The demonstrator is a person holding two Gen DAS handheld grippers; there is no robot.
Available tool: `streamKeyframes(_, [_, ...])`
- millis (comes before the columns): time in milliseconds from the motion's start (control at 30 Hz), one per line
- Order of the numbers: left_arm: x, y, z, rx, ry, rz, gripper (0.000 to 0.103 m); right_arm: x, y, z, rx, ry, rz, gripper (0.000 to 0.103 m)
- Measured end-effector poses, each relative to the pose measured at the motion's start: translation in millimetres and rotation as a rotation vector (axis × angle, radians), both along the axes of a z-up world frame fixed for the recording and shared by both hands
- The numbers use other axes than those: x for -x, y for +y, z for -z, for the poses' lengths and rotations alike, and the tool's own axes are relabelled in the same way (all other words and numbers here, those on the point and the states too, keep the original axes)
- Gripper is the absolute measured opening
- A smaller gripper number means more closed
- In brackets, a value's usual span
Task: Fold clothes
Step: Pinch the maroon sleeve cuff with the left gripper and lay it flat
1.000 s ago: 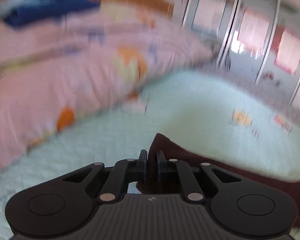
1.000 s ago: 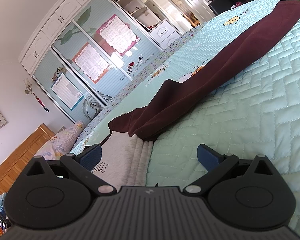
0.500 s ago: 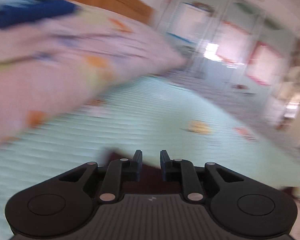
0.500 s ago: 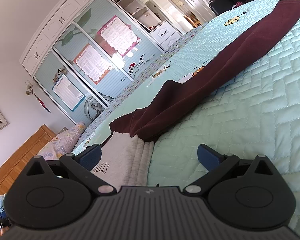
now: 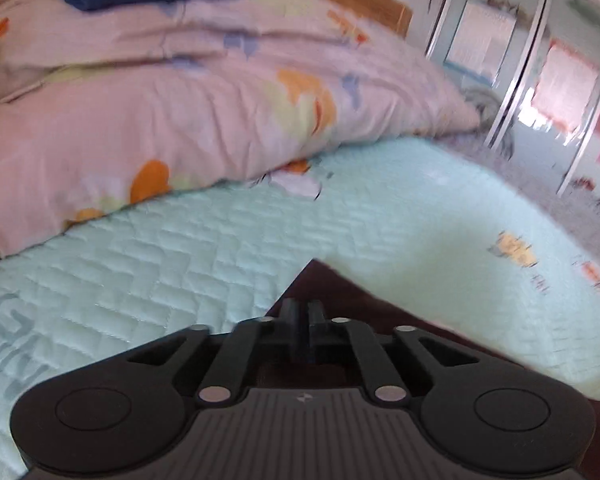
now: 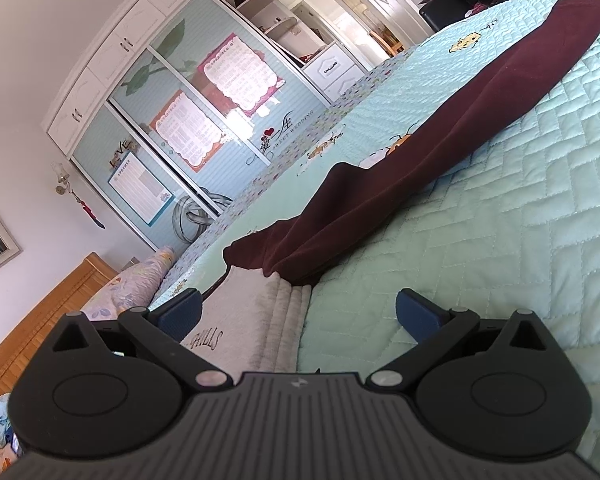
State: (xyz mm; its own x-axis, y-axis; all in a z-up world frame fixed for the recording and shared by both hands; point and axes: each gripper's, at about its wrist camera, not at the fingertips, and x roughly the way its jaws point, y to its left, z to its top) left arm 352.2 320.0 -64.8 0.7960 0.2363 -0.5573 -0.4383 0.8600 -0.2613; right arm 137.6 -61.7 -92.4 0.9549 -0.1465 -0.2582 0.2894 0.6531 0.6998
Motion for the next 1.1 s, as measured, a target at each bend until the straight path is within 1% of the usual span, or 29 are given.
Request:
streamKeyframes(33, [2.6, -8.5, -5.1, 0.003, -0.033, 0.025, 0.019, -0.2, -0.1, 0.2, 0.000, -0.001, 0.000, 0.103])
streamKeyframes(67, [0.4, -23.9, -10.3, 0.041, -0.077, 0.097, 0.019, -0.4, -0.2, 0.3, -0.001, -0.001, 0.001, 0.103])
streamKeyframes(100, [-8.7, -49.0, -12.0, 0.082, -0.089, 0.208, 0.020, -0.7, -0.1, 0.3, 0.000, -0.001, 0.001, 0.103])
streamKeyframes(133, [-17.8, -74.0, -13.6, 0.123, -0.102, 0.318, 0.025, -0.8, 0.1, 0.1, 0.000, 0.000, 0.001, 0.103])
streamKeyframes(167, [-26.9, -99.1, -15.3, 0.164, -0.114, 0.428, 0.033, -0.7, 0.5, -0.7, 0.000, 0.000, 0.001, 0.103])
streamKeyframes(200, [-36.1, -125.0, -16.5, 0.203, -0.124, 0.540, 0.037, -0.4, 0.7, -1.2, 0.000, 0.000, 0.001, 0.103])
streamKeyframes(233, [-47.0, -162.0, -12.1, 0.212, -0.104, 0.667, 0.042, 0.1, 0.5, -1.1, 0.001, 0.001, 0.001, 0.103])
streamKeyframes(267, [-55.2, -195.0, -5.9, 0.188, -0.071, 0.759, 0.042, 0.5, -0.1, -0.2, 0.001, 0.001, 0.002, 0.103])
streamKeyframes(300, [-65.1, -222.8, 3.6, 0.127, -0.007, 0.799, 0.042, 0.7, -1.0, 1.3, 0.000, 0.000, 0.002, 0.103])
streamKeyframes(333, [-73.9, -235.7, 15.0, 0.083, 0.061, 0.777, 0.037, 1.0, -1.0, 1.4, 0.000, 0.000, 0.002, 0.103])
streamKeyframes(367, [-76.1, -221.5, 21.9, 0.160, 0.054, 0.731, 0.026, 1.0, -1.1, 1.2, 0.000, 0.000, 0.002, 0.103])
streamKeyframes(400, [-78.3, -207.3, 28.8, 0.236, 0.047, 0.686, 0.021, 0.8, -1.2, 0.6, -0.001, -0.001, 0.001, 0.103])
streamKeyframes(433, [-80.1, -192.5, 35.7, 0.313, 0.041, 0.637, 0.002, 1.1, -1.2, 0.3, -0.001, -0.002, 0.001, 0.103])
streamKeyframes(467, [-76.3, -170.5, 43.1, 0.407, 0.048, 0.564, 0.002, 1.5, -1.4, 0.2, -0.003, -0.005, 0.001, 0.103])
streamKeyframes(567, [-49.8, -117.8, 54.6, 0.547, 0.006, 0.493, 0.002, 2.1, -1.7, -0.1, -0.005, -0.009, 0.001, 0.103])
streamKeyframes(600, [-42.9, -110.4, 51.9, 0.540, -0.003, 0.490, 0.002, 2.0, -1.8, -0.2, -0.005, -0.009, 0.001, 0.103])
streamKeyframes(633, [-36.2, -103.6, 49.0, 0.533, -0.011, 0.487, 0.004, 2.0, -1.8, -0.3, -0.005, -0.009, 0.001, 0.103])
streamKeyframes(667, [-31.1, -104.7, 42.6, 0.513, -0.030, 0.491, 0.017, 1.8, -1.7, -0.4, -0.004, -0.009, 0.002, 0.103])
streamKeyframes(700, [-30.7, -108.0, 33.6, 0.503, -0.057, 0.509, 0.027, 1.6, -1.7, -0.5, -0.004, -0.009, 0.003, 0.103])
streamKeyframes(733, [-32.9, -118.2, 27.0, 0.516, -0.087, 0.538, 0.039, 1.7, -1.7, -0.6, -0.005, -0.009, 0.003, 0.103])
streamKeyframes(800, [-43.9, -146.9, 16.6, 0.549, -0.133, 0.613, 0.044, 1.7, -1.8, -1.1, -0.005, -0.009, 0.003, 0.103])
streamKeyframes(833, [-52.3, -165.1, 13.0, 0.568, -0.147, 0.656, 0.051, 1.5, -1.8, -1.5, -0.005, -0.009, 0.003, 0.103])
streamKeyframes(867, [-61.3, -186.6, 14.3, 0.570, -0.137, 0.678, 0.057, 1.3, -1.9, -1.6, -0.005, -0.008, 0.003, 0.103])
streamKeyframes(900, [-69.9, -206.2, 16.0, 0.574, -0.127, 0.697, 0.058, 1.9, -2.6, -0.6, -0.005, -0.008, 0.003, 0.103])
streamKeyframes(933, [-74.2, -201.4, 23.0, 0.597, -0.117, 0.673, 0.060, 2.4, -3.2, 0.2, -0.005, -0.008, 0.003, 0.103])
streamKeyframes(967, [-78.5, -196.6, 30.1, 0.620, -0.107, 0.650, 0.056, 2.5, -3.5, 0.5, -0.005, -0.009, 0.003, 0.103])
streamKeyframes(1000, [-82.8, -191.7, 37.1, 0.642, -0.097, 0.626, 0.043, 2.9, -3.3, 0.0, -0.005, -0.009, 0.003, 0.103])
streamKeyframes(1033, [-87.1, -186.9, 44.2, 0.665, -0.087, 0.603, 0.023, 3.4, -2.8, -0.9, -0.004, -0.008, 0.003, 0.103])
streamKeyframes(1100, [-95.8, -177.2, 58.2, 0.710, -0.067, 0.555, 0.022, 3.6, -3.2, -0.8, -0.005, -0.010, 0.003, 0.103])
